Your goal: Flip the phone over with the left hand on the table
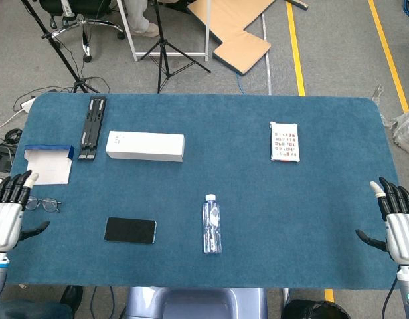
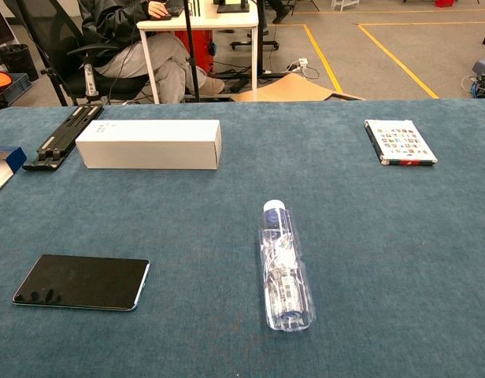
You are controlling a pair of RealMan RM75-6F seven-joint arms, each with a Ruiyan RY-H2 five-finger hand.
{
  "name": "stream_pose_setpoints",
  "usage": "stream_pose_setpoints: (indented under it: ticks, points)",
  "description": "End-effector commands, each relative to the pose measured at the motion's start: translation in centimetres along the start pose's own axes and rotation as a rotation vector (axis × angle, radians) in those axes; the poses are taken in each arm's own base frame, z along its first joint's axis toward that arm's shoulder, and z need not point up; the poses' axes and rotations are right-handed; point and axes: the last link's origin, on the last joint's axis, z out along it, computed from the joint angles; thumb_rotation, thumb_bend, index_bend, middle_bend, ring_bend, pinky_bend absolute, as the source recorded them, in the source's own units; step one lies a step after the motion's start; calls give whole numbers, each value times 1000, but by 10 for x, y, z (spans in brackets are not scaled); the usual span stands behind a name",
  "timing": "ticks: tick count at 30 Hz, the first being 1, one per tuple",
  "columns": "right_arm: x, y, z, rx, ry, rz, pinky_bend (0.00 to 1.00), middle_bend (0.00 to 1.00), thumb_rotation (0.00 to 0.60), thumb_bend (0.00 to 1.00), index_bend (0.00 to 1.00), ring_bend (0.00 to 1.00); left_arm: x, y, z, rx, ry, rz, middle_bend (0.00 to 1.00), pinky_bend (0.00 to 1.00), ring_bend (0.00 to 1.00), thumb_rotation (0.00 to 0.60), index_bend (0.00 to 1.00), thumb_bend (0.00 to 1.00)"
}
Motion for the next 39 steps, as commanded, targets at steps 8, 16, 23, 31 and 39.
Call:
stream_pose_setpoints:
  ticks: [8,16,23,31,39]
  points:
    - [2,0,-1,-3,4,2,0,0,600,0,0,0,-17,11,-2,-60,-98,0,0,0,0,600,0,0]
    - [1,1,-1,-7,-2,4,0,0,600,0,0,0,-63,62,-1,-213,-284,11,0,0,0,600,0,8]
    - [0,4,0,-18,-15,1,0,0,600,0,0,0,-99,102,6,-289,-375,58,0,0,0,600,0,64]
    - [-2,5,1,-23,-24,-3,0,0,600,0,0,0,-121,126,12,-323,-410,104,0,0,0,600,0,93]
    - [-4,6,1,-25,-31,-9,0,0,600,0,0,0,-134,134,20,-320,-431,129,0,0,0,600,0,115]
